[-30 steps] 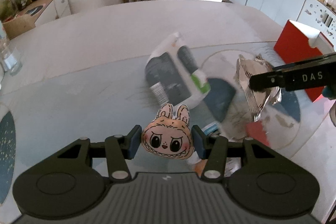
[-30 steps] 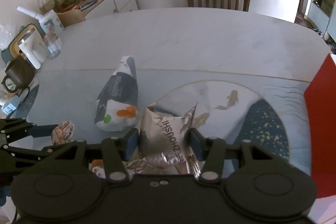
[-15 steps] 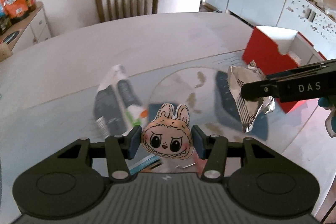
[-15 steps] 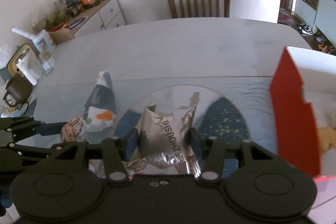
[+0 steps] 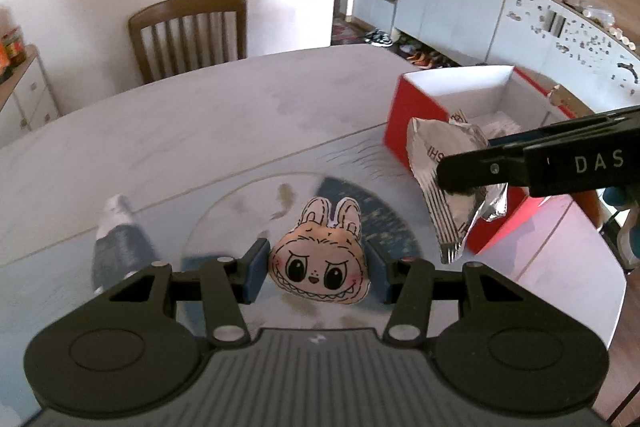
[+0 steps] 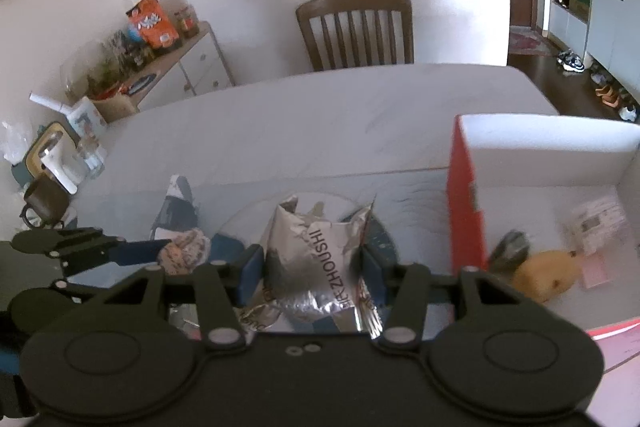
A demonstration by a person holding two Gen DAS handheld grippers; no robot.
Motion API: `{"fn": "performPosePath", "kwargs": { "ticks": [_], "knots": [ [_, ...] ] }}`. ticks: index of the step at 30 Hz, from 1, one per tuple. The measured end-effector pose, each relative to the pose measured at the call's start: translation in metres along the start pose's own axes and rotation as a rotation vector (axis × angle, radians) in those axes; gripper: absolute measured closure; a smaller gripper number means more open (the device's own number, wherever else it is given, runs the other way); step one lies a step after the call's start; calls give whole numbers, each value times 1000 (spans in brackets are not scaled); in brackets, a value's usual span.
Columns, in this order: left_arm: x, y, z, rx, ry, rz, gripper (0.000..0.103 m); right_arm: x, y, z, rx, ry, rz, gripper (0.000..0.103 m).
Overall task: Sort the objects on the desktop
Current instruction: 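Carry the bunny plush and silver foil bag over the red box with both tools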
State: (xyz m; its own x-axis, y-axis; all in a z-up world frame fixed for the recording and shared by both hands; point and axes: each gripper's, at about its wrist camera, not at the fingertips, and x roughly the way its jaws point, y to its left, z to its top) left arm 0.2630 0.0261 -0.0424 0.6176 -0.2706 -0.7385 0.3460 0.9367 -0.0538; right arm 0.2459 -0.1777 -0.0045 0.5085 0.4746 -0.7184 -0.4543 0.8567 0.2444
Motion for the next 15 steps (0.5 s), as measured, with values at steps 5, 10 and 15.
{"fn": "performPosePath", "kwargs": {
  "ticks": [5, 10, 15],
  "knots": [
    [8, -30, 14, 19, -11, -22, 52, -16, -26, 4, 14, -23, -9, 51],
    [18, -57, 28, 40, -16, -40, 52, -28, -55, 7, 32, -38, -18, 50],
    [26, -83, 39, 61, -22, -57, 52, -37, -81, 5, 50, -47, -29, 50]
  ]
}}
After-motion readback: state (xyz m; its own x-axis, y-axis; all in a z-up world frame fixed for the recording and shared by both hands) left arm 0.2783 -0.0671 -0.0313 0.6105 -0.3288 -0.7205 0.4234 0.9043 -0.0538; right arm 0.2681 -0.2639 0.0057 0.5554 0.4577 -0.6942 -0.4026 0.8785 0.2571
